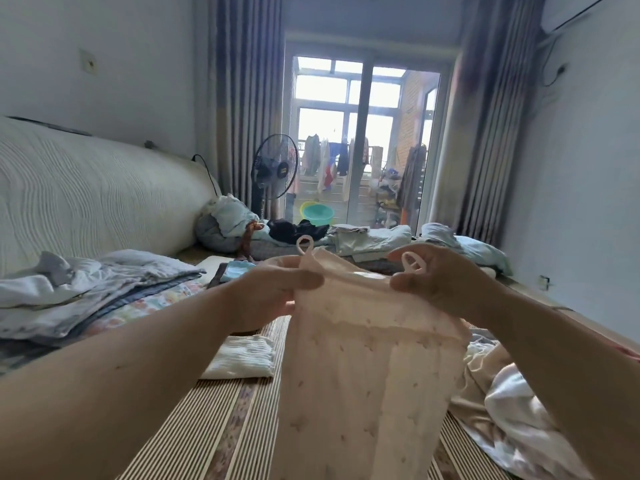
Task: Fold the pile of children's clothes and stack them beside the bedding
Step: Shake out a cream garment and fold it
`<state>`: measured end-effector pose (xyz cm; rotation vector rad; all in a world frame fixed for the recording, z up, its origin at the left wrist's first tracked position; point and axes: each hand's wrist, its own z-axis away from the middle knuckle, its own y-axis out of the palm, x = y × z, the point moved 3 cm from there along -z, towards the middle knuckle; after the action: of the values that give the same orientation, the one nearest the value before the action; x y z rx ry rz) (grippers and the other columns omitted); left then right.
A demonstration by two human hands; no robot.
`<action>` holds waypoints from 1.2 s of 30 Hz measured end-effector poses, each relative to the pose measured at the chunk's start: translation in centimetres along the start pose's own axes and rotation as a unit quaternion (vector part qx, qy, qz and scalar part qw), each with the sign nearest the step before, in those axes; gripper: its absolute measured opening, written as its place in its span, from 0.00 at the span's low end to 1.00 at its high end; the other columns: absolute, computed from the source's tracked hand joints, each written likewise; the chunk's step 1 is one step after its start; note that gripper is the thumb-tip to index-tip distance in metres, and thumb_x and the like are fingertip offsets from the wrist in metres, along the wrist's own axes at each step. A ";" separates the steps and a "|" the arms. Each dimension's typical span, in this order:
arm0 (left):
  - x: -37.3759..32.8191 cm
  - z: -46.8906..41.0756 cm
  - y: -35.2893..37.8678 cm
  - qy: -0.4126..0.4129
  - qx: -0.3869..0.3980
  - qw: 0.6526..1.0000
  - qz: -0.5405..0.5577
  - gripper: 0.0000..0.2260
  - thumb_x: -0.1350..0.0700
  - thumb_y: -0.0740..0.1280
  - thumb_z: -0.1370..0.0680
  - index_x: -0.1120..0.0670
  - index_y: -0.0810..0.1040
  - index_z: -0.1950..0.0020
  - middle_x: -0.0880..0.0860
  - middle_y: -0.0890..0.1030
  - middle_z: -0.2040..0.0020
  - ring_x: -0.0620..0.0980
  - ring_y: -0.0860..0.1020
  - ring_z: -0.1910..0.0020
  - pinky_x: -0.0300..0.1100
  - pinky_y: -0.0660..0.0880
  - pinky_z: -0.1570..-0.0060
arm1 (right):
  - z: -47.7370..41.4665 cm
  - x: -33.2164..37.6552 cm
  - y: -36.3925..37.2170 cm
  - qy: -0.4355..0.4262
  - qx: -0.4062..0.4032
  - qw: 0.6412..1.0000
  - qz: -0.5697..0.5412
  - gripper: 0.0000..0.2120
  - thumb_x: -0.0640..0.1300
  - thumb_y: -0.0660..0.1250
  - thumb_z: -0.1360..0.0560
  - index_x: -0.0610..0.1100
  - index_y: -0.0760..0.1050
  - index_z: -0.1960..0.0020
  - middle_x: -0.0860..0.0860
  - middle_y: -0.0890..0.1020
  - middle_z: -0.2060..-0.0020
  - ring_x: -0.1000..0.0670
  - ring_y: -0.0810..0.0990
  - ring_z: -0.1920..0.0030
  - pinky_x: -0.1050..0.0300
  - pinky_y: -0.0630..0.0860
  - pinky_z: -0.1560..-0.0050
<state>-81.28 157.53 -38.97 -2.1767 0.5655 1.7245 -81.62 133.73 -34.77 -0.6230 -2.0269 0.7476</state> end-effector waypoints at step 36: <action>-6.0 -3.1 -5.7 0.052 -0.169 0.714 -0.677 0.15 0.43 0.61 0.21 0.52 0.80 0.55 0.48 0.77 0.63 0.44 0.76 0.68 0.38 0.70 0.66 | -4.4 -1.9 -2.3 0.073 -0.088 0.990 -0.086 0.09 0.43 0.74 0.29 0.56 0.78 0.57 0.59 0.80 0.62 0.60 0.80 0.70 0.70 0.75 0.73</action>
<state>-77.10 161.76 -32.45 -1.8732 -1.1923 0.8173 -77.27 132.08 -32.19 -0.5755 -1.9944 0.4117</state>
